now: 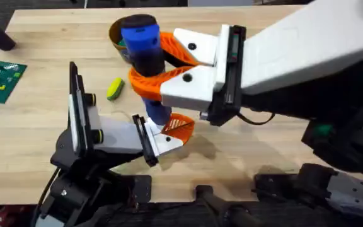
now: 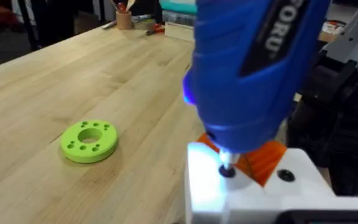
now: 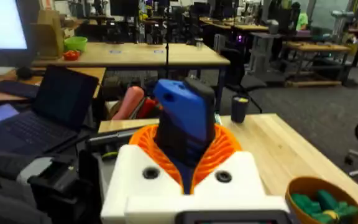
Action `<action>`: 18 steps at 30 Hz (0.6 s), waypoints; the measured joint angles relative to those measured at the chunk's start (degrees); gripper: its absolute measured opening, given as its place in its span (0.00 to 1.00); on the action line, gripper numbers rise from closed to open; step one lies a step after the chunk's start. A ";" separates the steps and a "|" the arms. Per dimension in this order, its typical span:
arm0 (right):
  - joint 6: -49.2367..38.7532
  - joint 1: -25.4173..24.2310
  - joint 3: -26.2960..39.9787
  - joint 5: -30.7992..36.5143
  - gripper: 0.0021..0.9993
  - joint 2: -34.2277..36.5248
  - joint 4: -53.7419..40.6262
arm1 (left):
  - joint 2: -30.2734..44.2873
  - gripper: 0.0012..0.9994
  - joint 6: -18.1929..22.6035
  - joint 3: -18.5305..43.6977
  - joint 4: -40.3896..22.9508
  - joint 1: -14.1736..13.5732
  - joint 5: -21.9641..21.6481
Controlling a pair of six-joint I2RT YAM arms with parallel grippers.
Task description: Pick up the gripper from the table and insert it into the empty holder that is missing its gripper. Then pick up a screw, insert it into the mounting hole, and use the screwdriver to tighten it. Finally, clean up the table by picking up the vegetable and placing it into the bucket.
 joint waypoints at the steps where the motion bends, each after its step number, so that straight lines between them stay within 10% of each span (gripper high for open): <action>1: 0.00 0.00 -0.14 -0.01 0.04 0.02 1.09 | 0.00 0.01 0.00 0.00 -0.01 0.00 -0.01; 18: -0.50 -0.11 2.84 0.02 0.04 0.09 4.01 | 0.00 0.01 0.00 0.00 -0.01 0.00 -0.01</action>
